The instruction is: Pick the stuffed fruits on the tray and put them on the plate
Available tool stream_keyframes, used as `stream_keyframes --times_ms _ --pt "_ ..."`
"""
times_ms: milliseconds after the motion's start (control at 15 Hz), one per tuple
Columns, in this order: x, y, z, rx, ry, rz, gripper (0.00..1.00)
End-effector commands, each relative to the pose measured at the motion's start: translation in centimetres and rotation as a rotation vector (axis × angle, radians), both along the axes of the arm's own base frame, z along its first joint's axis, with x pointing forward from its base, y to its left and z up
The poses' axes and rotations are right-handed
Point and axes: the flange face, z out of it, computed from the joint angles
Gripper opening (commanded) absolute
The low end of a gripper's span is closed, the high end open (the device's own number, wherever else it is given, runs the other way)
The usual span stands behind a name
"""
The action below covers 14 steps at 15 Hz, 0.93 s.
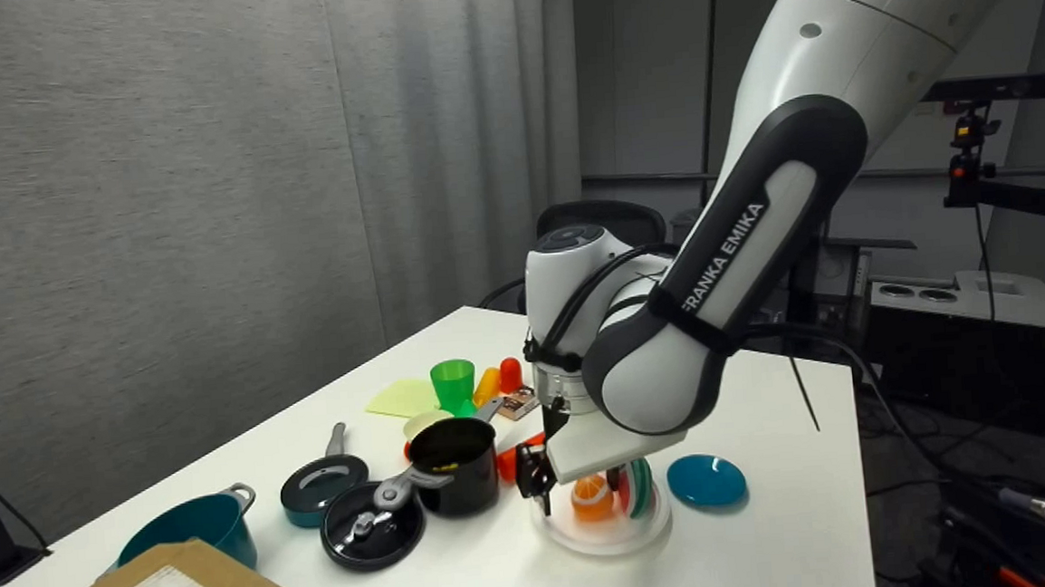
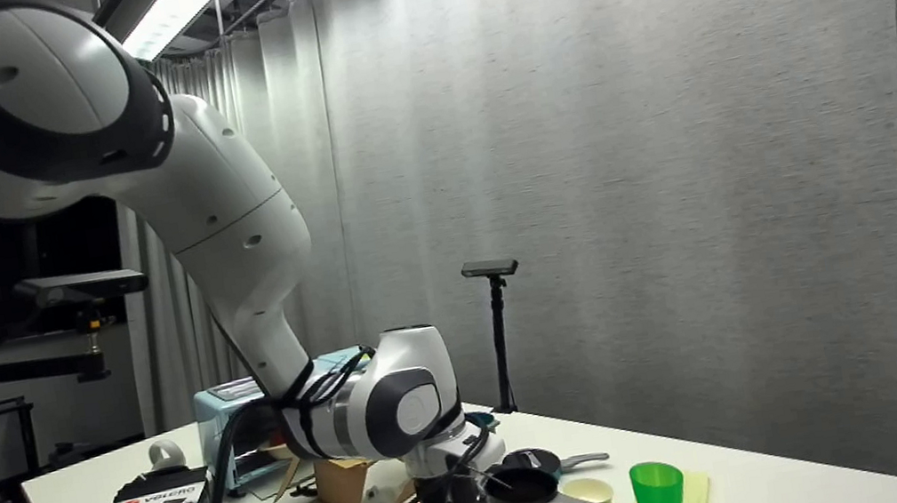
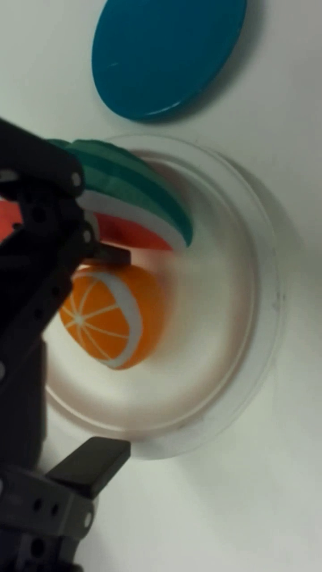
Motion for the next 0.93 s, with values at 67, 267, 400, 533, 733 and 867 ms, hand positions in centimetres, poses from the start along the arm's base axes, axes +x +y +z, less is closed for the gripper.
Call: stream_keyframes --times_ms 67,267,400,533,733,867 --pt "-0.3 3.0 1.2 0.161 0.09 0.161 1.0" --pt "-0.7 5.0 3.0 0.279 0.136 0.275 1.0" --pt "-0.9 5.0 4.2 0.339 0.207 0.348 1.0" --pt "-1.2 4.6 5.2 0.38 0.292 0.419 1.0" --pt "-1.6 4.4 5.7 0.428 0.369 0.474 1.0" --pt "-2.3 7.1 4.7 0.465 0.337 0.449 1.0"
